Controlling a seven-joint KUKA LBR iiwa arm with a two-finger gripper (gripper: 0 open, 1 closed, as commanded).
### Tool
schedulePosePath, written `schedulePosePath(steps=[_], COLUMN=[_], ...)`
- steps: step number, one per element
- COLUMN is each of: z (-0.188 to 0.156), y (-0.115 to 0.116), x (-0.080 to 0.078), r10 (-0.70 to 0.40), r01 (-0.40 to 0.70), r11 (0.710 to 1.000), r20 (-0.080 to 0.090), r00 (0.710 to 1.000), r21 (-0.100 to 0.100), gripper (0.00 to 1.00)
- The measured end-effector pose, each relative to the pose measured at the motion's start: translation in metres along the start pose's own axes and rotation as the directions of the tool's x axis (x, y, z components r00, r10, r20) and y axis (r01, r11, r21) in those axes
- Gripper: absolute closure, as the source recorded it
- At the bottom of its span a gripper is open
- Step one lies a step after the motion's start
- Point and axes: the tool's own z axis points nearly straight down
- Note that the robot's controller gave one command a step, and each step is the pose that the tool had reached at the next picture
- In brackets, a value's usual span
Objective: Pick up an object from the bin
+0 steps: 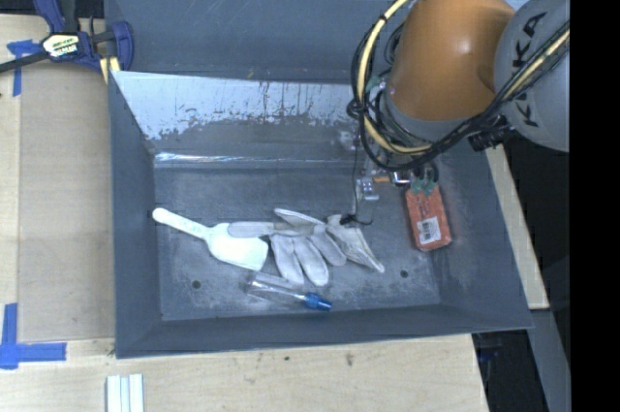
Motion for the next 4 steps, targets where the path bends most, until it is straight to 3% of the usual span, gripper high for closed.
schedulePosePath(steps=[1,2,3,4], z=[-0.005,0.035,0.079,0.114], y=[0.0,0.017,0.023,0.035], x=[-0.002,0.019,0.037,0.024], r10=[0.001,-0.047,-0.062,-0.003], r01=[0.0,0.047,0.062,0.003], r11=[1.0,0.999,0.998,1.0], r20=[0.009,0.015,0.009,0.009], r00=[1.0,0.999,0.998,1.0], r21=[0.0,0.001,0.0,-0.001], gripper=[0.0,0.0,0.0,0.0])
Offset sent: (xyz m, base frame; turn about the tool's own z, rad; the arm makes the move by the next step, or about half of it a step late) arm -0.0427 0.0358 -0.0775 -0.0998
